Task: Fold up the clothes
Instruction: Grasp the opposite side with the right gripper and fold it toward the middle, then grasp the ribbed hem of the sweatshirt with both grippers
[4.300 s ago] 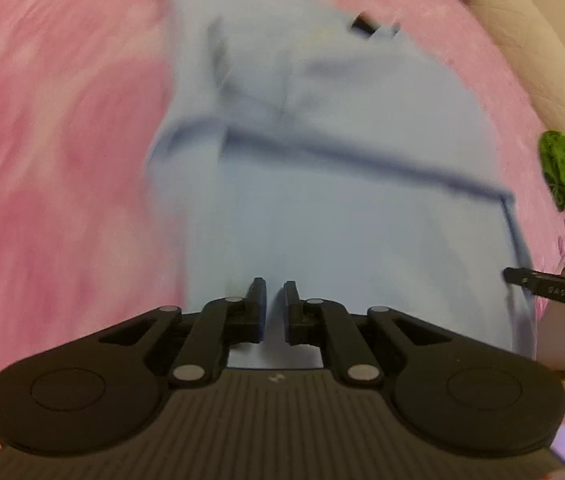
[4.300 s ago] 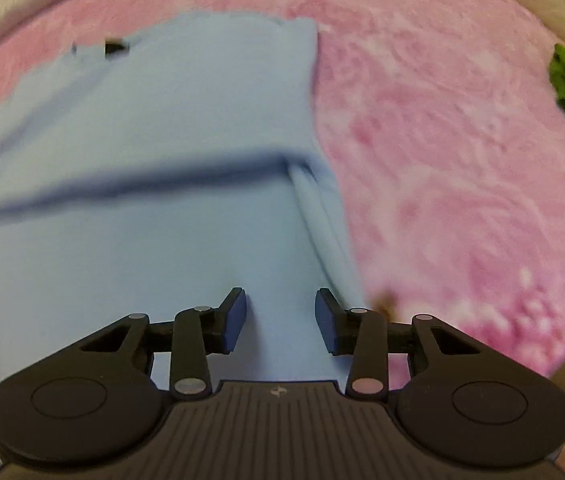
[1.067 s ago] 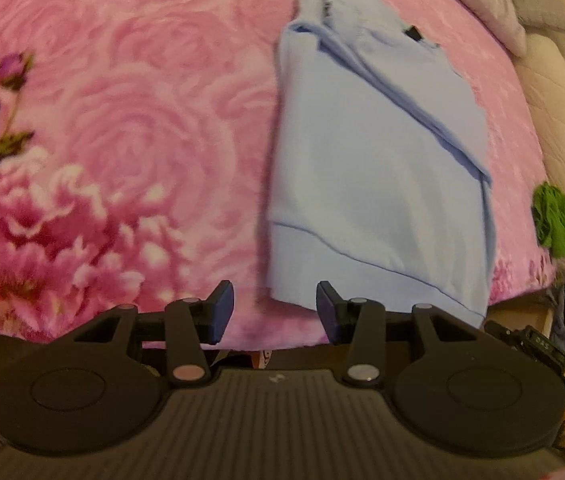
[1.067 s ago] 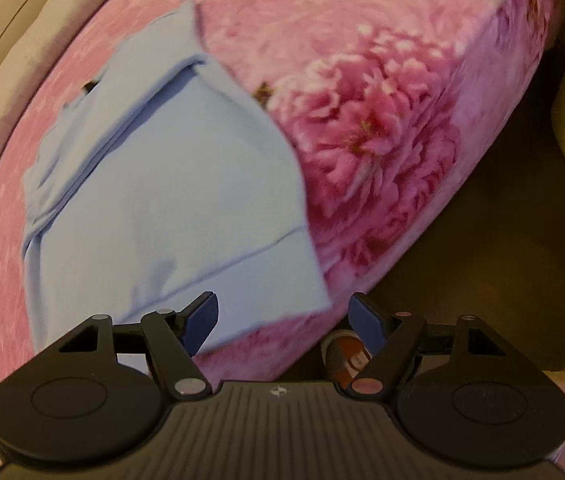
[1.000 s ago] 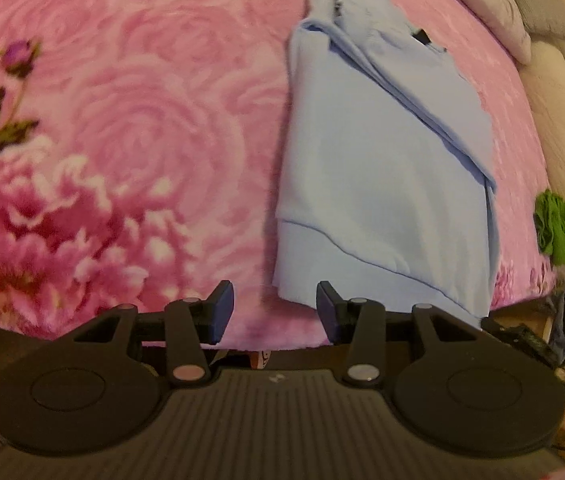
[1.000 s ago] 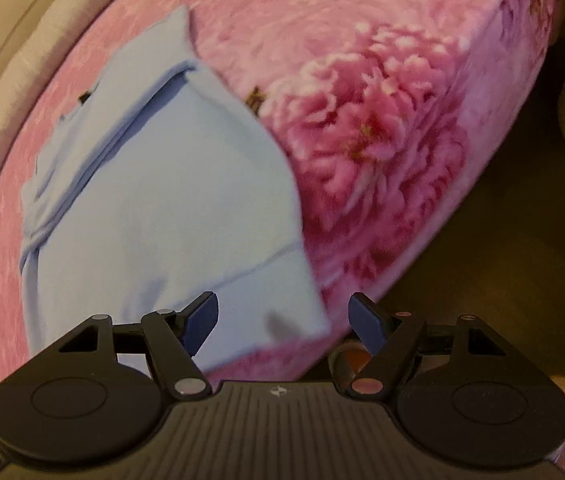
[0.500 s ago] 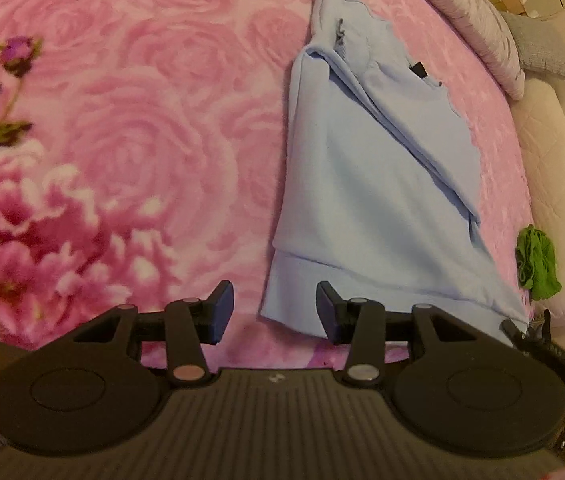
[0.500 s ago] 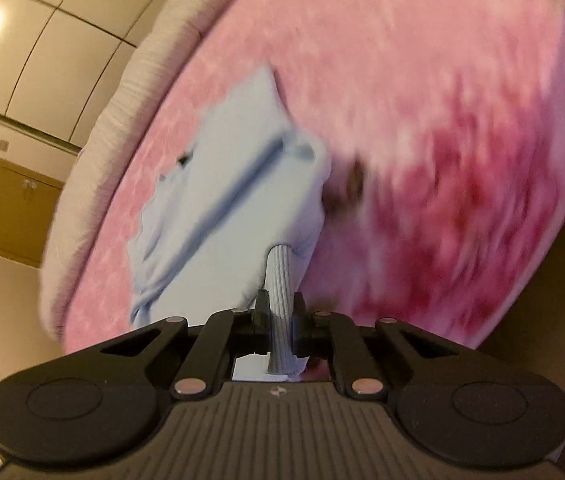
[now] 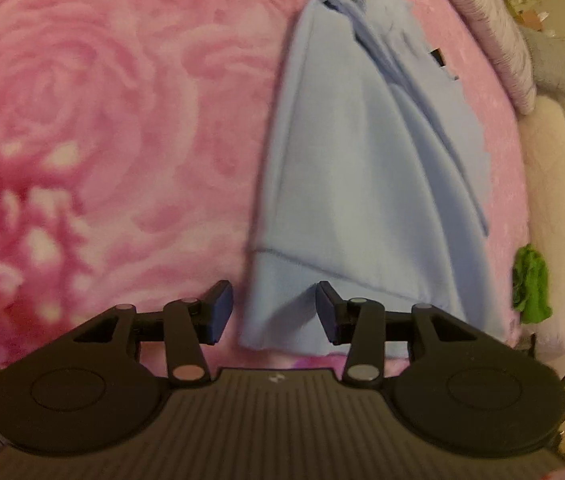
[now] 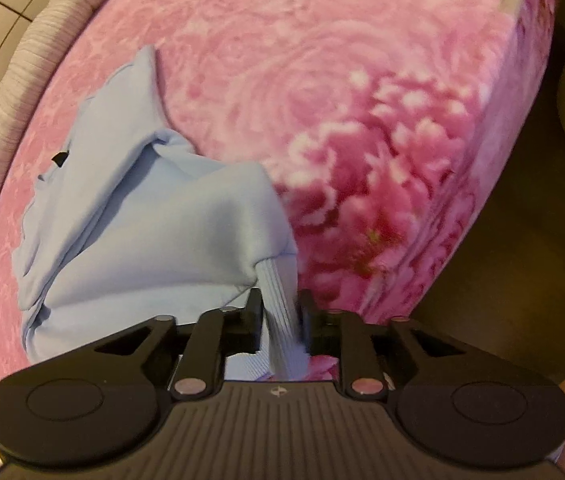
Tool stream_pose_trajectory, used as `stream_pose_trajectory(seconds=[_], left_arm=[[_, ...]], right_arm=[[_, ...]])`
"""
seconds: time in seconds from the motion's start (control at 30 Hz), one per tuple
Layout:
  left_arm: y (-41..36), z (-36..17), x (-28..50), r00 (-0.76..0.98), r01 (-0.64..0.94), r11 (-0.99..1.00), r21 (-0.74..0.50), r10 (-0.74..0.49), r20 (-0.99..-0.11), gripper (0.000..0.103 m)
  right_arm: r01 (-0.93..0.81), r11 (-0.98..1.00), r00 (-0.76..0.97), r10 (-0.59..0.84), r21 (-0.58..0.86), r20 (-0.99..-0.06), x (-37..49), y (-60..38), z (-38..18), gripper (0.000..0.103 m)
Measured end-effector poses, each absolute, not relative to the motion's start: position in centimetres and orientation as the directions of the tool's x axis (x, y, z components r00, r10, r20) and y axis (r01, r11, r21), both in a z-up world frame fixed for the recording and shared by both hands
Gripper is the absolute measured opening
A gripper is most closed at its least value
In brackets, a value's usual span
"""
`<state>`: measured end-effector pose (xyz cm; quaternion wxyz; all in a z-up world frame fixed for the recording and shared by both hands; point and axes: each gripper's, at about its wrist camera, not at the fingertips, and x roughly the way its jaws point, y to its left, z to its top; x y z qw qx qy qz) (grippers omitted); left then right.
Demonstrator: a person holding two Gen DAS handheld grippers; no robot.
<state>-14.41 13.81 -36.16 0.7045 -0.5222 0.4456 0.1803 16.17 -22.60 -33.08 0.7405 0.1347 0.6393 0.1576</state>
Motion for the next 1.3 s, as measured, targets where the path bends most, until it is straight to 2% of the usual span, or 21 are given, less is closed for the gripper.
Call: stream_pose_trajectory(seconds=[0.03, 0.07, 0.2, 0.33, 0.4, 0.5, 0.53, 0.63, 0.67, 0.7, 0.83, 0.9, 1.0, 1.17, 1.3], left_arm=[[13.8, -36.2, -14.1, 0.542, -0.711, 0.395, -0.582, -0.219, -0.811, 0.003], [13.9, -35.6, -14.2, 0.552, -0.694, 0.41, -0.591, -0.223, -0.803, 0.002], [15.0, -31.9, -15.8, 0.591, -0.618, 0.486, -0.617, -0.23, -0.773, 0.001], [17.9, -28.4, -19.9, 0.572, -0.629, 0.539, -0.56, -0.167, -0.803, 0.001], [19.2, -28.7, -20.8, 0.559, -0.635, 0.544, -0.548, -0.165, -0.812, 0.002], [19.8, -31.0, -20.3, 0.523, -0.647, 0.546, -0.532, -0.19, -0.831, 0.003], [19.9, -31.7, -19.9, 0.509, -0.651, 0.55, -0.523, -0.195, -0.838, 0.005], [19.8, -32.7, -20.0, 0.522, -0.644, 0.546, -0.535, -0.198, -0.83, 0.022], [19.9, -32.6, -20.3, 0.538, -0.641, 0.534, -0.551, -0.2, -0.819, 0.027], [20.0, -32.5, -20.9, 0.549, -0.639, 0.526, -0.562, -0.2, -0.812, 0.027], [20.3, -31.7, -22.7, 0.562, -0.611, 0.564, -0.556, -0.186, -0.806, 0.029], [20.8, -32.0, -23.1, 0.593, -0.582, 0.569, -0.581, -0.191, -0.782, 0.038], [21.3, -33.3, -22.9, 0.658, -0.533, 0.553, -0.641, -0.205, -0.724, 0.04], [21.8, -36.8, -23.3, 0.738, -0.476, 0.514, -0.714, -0.208, -0.642, 0.039], [21.9, -38.2, -24.4, 0.811, -0.407, 0.51, -0.758, -0.18, -0.557, 0.033]], right_arm=[[-0.061, 0.915, 0.134, 0.404, 0.399, -0.905, 16.0, -22.8, -33.1, 0.029], [-0.061, 0.916, 0.134, 0.402, 0.398, -0.906, 15.9, -22.9, -33.1, 0.029], [-0.092, 0.897, 0.128, 0.441, 0.432, -0.888, 14.5, -22.6, -31.7, 0.017], [-0.11, 0.857, 0.053, 0.511, 0.504, -0.858, 10.7, -23.2, -30.4, 0.014], [-0.094, 0.851, 0.006, 0.52, 0.517, -0.854, 8.5, -23.6, -31.0, 0.011], [-0.033, 0.867, -0.022, 0.497, 0.497, -0.868, 6.8, -23.9, -33.4, 0.012], [-0.011, 0.869, -0.025, 0.494, 0.494, -0.869, 6.5, -24.0, -34.3, 0.014], [0.038, 0.868, -0.01, 0.495, 0.495, -0.869, 6.1, -24.8, -35.1, 0.031], [0.035, 0.865, 0.016, 0.501, 0.501, -0.865, 5.9, -25.0, -34.9, 0.041], [0.025, 0.867, 0.041, 0.497, 0.498, -0.867, 5.9, -25.2, -34.5, 0.05], [-0.069, 0.894, 0.125, 0.447, 0.442, -0.886, 5.8, -25.9, -33.0, 0.05], [-0.119, 0.877, 0.157, 0.48, 0.466, -0.863, 6.1, -26.5, -32.5, 0.053], [-0.153, 0.832, 0.166, 0.553, 0.533, -0.816, 7.1, -26.7, -33.2, 0.058], [-0.228, 0.716, 0.145, 0.695, 0.66, -0.704, 8.3, -27.0, -35.3, 0.058], [-0.257, 0.577, 0.111, 0.815, 0.775, -0.569, 7.7, -28.0, -38.1, 0.055]])
